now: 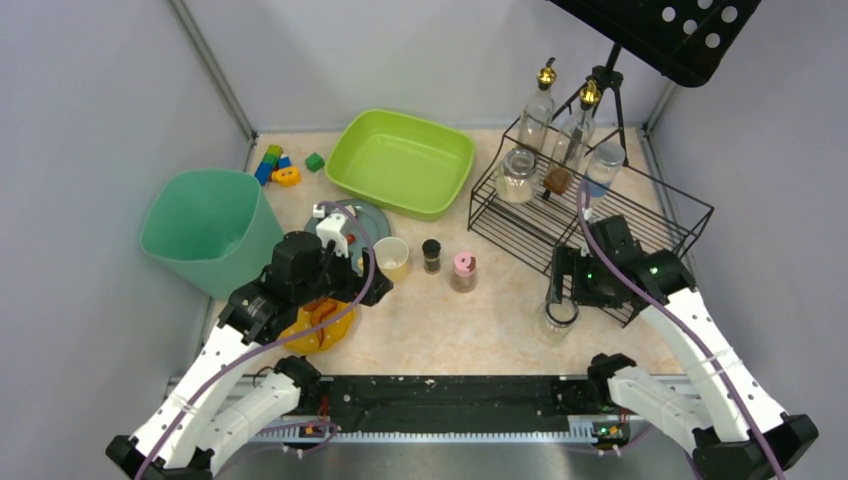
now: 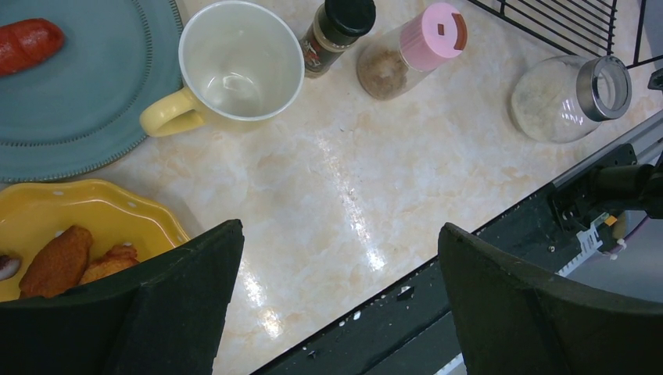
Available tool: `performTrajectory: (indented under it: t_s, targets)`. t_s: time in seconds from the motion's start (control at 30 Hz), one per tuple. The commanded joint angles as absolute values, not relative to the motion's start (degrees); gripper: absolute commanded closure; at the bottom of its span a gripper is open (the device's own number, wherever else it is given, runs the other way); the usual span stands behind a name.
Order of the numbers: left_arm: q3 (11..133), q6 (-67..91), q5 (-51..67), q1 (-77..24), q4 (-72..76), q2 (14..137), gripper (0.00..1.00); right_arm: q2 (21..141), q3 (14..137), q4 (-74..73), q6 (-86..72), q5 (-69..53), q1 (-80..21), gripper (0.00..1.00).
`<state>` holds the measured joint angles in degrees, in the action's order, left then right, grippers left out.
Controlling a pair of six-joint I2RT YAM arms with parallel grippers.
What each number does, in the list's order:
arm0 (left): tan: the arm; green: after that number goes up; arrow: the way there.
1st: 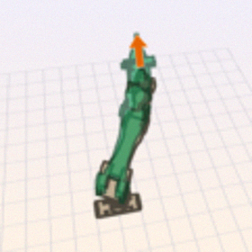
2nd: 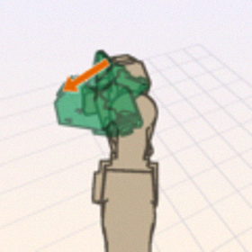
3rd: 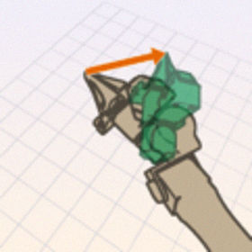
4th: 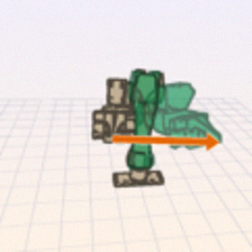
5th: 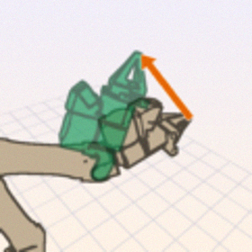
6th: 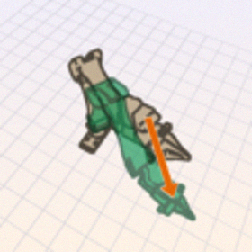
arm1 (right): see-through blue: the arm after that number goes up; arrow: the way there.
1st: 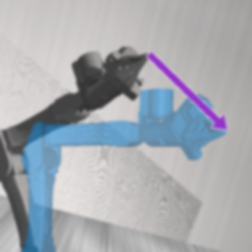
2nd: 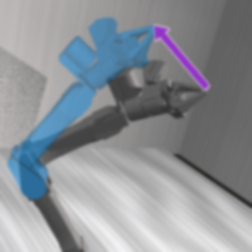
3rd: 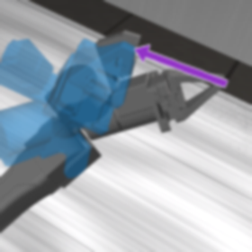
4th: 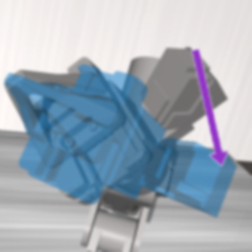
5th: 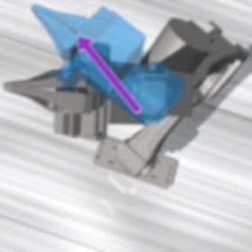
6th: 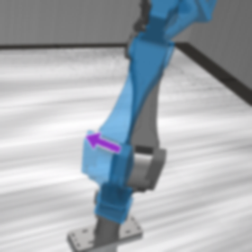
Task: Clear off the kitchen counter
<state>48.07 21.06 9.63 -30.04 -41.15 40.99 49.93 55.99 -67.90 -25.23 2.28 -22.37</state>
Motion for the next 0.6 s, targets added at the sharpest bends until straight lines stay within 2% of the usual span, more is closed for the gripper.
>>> performTrajectory:
  t_s: [0.0,0.23,0.57]
  targets:
    - [47.54,20.4,10.55,-29.79,-39.1,40.75,0.01,50.13,54.31,-67.18,-27.62,3.19,-22.79,0.15]
    - [47.49,20.26,11.13,-29.76,-38.98,40.96,0.01,48.84,48.33,-64.2,-32.14,5.99,-26.08,0.15]
    - [47.38,20.16,11.51,-29.75,-39.02,41.4,0.01,52.4,46.81,-60.3,-37.15,10.94,-32.74,0.15]
